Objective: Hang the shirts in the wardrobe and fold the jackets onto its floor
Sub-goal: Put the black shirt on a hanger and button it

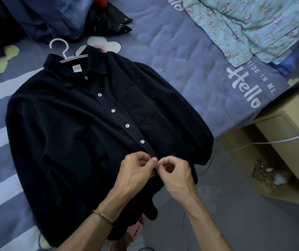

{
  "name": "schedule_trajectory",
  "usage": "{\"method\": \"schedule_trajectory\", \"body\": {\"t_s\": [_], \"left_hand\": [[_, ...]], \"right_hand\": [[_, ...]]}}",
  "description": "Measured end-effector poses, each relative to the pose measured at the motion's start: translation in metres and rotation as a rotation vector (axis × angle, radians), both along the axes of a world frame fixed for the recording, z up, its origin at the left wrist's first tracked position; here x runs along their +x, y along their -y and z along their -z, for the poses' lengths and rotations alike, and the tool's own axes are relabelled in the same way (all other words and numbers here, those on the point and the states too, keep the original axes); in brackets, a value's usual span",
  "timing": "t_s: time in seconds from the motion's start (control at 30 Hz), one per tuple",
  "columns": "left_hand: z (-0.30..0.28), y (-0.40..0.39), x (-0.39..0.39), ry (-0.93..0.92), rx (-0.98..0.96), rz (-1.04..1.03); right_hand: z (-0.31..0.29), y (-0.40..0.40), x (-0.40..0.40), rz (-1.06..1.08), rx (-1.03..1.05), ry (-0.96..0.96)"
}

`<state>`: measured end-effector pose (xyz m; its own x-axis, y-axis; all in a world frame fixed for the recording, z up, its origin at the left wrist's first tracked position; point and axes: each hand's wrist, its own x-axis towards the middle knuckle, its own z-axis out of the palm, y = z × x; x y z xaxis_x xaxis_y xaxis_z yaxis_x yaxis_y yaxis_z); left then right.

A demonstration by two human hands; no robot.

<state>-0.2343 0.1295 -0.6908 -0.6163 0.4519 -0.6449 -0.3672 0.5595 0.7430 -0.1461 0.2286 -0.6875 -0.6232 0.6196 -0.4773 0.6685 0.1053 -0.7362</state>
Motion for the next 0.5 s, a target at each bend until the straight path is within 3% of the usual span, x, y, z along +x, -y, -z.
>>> {"method": "schedule_trajectory", "body": {"t_s": [0.13,0.23,0.37,0.43,0.5], "left_hand": [[0.007,0.002,0.002,0.117,0.014,-0.153],[0.007,0.002,0.003,0.187,0.056,-0.195],[0.01,0.001,-0.001,0.01,0.001,-0.012],[0.011,-0.002,-0.004,-0.076,-0.006,0.056],[0.01,-0.004,-0.006,-0.134,-0.027,0.098]], "right_hand": [[0.005,0.006,0.001,-0.096,0.131,-0.019],[0.003,0.002,-0.002,0.022,-0.029,-0.013],[0.007,-0.007,-0.001,0.212,-0.424,-0.004],[0.013,-0.01,0.004,0.287,-0.446,-0.031],[0.018,-0.009,0.012,0.298,-0.283,-0.04]]}}
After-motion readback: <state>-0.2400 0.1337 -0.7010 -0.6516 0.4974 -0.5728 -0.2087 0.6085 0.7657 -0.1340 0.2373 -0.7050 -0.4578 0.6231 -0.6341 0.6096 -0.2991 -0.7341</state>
